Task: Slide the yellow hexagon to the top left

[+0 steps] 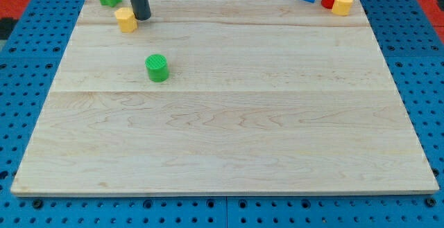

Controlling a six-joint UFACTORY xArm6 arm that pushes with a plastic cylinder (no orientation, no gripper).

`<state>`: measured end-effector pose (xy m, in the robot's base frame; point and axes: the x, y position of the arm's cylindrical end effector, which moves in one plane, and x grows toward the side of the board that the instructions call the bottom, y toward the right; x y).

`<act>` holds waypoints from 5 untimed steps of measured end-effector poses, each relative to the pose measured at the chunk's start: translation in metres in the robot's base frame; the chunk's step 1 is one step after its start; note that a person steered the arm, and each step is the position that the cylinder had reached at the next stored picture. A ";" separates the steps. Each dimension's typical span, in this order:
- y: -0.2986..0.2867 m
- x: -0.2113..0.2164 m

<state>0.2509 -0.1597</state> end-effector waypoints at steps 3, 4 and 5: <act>0.049 0.021; 0.006 0.031; -0.026 0.022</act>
<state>0.2726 -0.1857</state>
